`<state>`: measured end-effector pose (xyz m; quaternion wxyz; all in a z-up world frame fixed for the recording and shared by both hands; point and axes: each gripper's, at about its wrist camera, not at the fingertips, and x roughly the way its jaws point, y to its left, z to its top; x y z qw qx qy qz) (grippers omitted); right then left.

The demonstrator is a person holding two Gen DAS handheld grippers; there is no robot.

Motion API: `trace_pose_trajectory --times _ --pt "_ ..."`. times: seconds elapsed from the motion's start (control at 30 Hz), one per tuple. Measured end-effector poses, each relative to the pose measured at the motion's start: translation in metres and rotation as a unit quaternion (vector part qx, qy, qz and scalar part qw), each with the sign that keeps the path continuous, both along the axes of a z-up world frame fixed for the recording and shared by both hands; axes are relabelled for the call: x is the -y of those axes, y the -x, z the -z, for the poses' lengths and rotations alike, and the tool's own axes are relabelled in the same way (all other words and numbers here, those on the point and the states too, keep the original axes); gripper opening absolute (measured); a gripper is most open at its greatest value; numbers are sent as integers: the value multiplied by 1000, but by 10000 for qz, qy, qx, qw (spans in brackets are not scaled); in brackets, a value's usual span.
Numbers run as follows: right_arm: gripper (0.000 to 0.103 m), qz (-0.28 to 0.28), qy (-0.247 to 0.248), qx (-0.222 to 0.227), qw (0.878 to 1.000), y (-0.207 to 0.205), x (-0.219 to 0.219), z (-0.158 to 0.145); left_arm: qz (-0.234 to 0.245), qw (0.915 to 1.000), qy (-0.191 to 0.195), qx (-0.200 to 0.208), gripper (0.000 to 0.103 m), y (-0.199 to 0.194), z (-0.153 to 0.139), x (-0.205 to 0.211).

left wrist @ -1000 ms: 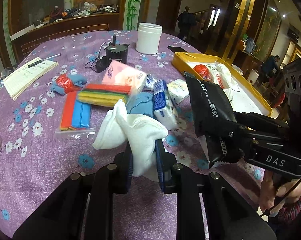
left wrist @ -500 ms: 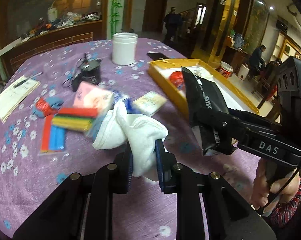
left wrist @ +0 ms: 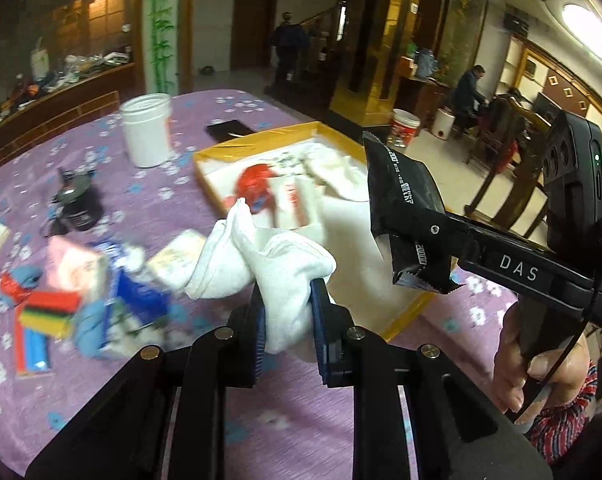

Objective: Organize soft objects
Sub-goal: 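Carry the black bag and white socks into the yellow box and release them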

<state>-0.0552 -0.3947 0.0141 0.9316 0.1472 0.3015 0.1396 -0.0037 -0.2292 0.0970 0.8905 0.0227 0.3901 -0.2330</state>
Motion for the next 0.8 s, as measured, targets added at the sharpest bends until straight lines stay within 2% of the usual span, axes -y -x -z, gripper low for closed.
trace_pose_trajectory --times 0.27,0.4,0.8 --pt "47 471 27 4 9989 1 45 -1 432 9990 -17 -143 17 -17 10 49" --pt "47 584 65 -41 9983 -9 57 1 576 9980 -81 -249 17 -22 26 65" --pt "47 679 250 -504 9961 -45 62 31 660 9962 -281 -503 17 -27 56 79"
